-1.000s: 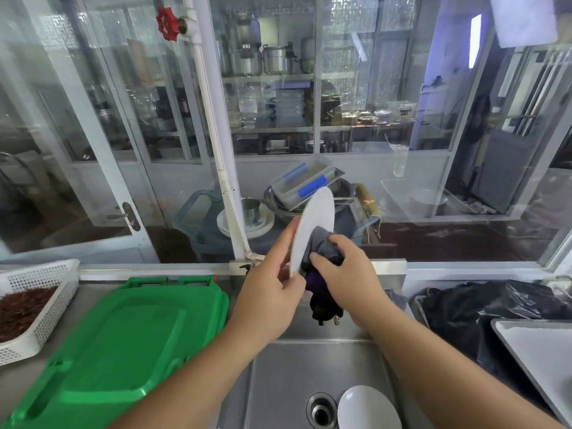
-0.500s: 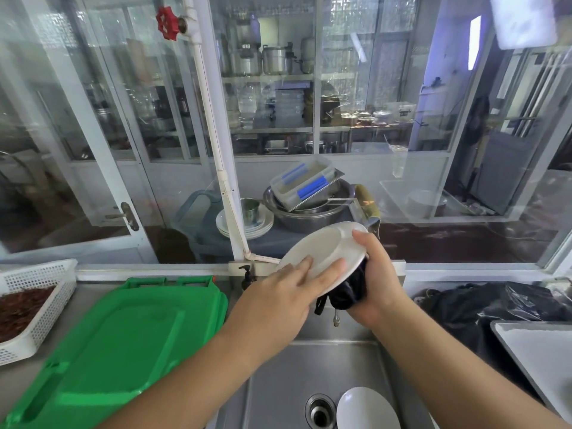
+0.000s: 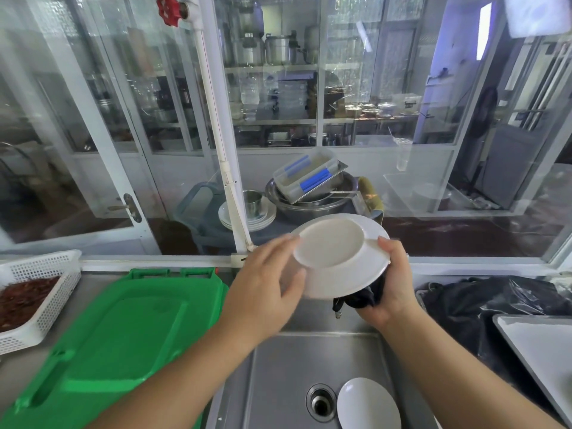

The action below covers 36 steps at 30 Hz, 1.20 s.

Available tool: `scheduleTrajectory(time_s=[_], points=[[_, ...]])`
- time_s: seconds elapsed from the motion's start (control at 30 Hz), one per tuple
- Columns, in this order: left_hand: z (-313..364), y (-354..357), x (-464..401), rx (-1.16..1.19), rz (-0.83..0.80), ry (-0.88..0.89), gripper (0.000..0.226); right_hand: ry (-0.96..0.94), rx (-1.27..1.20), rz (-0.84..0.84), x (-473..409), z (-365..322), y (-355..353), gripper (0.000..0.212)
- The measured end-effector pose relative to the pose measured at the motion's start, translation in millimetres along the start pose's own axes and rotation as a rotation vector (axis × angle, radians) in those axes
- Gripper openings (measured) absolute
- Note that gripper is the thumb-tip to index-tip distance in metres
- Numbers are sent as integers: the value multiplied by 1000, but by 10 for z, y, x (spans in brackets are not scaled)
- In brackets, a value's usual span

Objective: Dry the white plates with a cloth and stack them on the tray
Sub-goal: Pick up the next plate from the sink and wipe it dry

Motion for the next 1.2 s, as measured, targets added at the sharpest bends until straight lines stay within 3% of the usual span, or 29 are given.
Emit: scheduleTrajectory(time_s=[0.1,0.17,0.27,0.37,0.6,0.73,0.87,1.0,1.13,1.2], points=[[-131,64,-17,507,120,-555,50,-10,-48,-3,-1,-8,-29,51],[-78,135,-25,1009,204,-830,27,-15,-58,0,-13,-4,-44,52],[43,212,-13,1441,343,-973,18,-13,-44,-8,-23,31,-20,51],[153,202,-49,1673,453,-1029,38,-1,-30,-31,-25,85,20,61],[117,156,-44,1704,453,-1009,52,-13,-9,67,-15,163,-58,57],[86,111,-19,1636,463,-940,46,97,107,284,1,128,-119,63],[4,33,32,1518,425,-856,32,108,220,464,-26,-60,-215,32],[-5,-24,61,1325,263,-775,26,-162,457,579,-9,-325,-159,13],[88,45,72,1177,106,-649,25,-480,1020,571,-39,-405,31,10],[114,74,58,1104,63,-602,23,-641,1254,560,-43,-379,167,22]])
Point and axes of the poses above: each hand's wrist, its own x-axis away from the middle knuckle, its own y-axis out of the palm, z = x × y, the point moved 1 cm from there along -x, towards the middle knuckle, and after that the axes turned 12 degrees about y, right-handed, at the moved point
